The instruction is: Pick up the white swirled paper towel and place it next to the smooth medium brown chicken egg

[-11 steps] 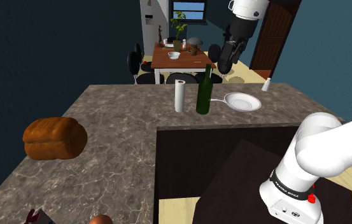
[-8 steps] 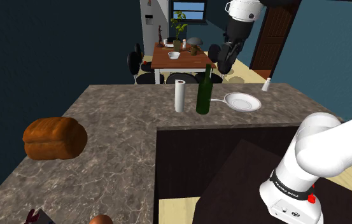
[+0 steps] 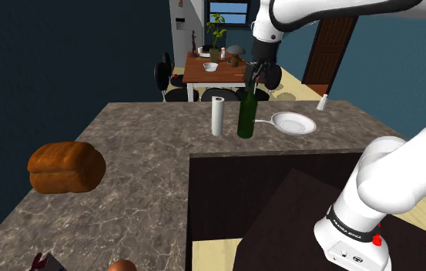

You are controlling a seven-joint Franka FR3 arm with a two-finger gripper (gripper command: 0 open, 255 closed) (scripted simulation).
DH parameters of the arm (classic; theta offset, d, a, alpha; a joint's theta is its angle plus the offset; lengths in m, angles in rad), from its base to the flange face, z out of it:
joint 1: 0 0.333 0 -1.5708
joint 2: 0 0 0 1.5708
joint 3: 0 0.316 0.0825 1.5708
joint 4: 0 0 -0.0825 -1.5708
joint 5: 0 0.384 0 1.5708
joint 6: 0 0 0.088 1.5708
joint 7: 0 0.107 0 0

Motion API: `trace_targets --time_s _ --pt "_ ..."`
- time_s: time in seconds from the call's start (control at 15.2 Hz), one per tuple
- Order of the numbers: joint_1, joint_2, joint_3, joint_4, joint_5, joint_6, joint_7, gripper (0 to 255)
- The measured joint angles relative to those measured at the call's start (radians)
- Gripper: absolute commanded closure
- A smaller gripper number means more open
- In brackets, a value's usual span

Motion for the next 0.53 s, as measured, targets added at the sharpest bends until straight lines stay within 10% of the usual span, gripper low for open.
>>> trace_targets --time_s 0.53 --pt "-0.012 0.287 -0.055 0.133 0.011 0.145 -0.055 0"
